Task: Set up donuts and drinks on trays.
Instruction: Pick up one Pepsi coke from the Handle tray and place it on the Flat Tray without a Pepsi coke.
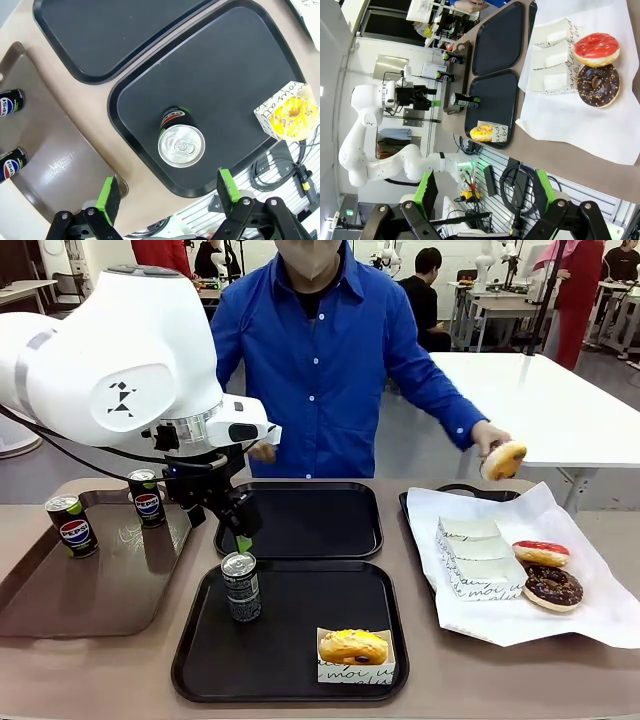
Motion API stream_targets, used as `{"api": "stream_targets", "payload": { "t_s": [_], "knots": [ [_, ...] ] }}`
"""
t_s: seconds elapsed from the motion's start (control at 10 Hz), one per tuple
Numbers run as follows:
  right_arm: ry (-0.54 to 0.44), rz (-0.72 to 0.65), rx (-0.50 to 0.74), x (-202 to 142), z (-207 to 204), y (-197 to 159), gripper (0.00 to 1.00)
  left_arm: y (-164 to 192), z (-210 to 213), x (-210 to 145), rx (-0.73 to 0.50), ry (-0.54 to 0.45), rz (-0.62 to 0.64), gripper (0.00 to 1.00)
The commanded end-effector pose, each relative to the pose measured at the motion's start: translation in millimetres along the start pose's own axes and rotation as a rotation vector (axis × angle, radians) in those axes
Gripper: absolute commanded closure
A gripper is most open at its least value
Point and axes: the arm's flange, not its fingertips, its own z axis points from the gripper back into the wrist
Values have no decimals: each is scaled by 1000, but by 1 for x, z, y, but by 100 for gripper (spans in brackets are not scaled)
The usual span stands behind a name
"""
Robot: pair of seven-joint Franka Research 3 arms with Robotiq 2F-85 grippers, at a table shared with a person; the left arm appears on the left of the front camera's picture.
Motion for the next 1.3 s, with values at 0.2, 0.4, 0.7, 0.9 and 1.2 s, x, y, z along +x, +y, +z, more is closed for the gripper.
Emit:
{"api": "stream_targets", "payload": {
  "t_s": [0.2, 0.4, 0.7, 0.9, 1.2],
  "knots": [
    [-8, 19, 21, 0, 0, 0, 0, 113, 48, 3, -57, -38, 315, 0],
    [-8, 19, 21, 0, 0, 0, 0, 176, 68, -8, -75, -94, 453, 0],
    [-8, 19, 21, 0, 0, 0, 0, 259, 63, -21, 143, -48, 660, 0],
    [-8, 19, 21, 0, 0, 0, 0, 299, 39, -51, 104, -35, 745, 0],
    [-8, 19, 21, 0, 0, 0, 0, 325, 11, -76, 47, -35, 734, 0]
  ]
}}
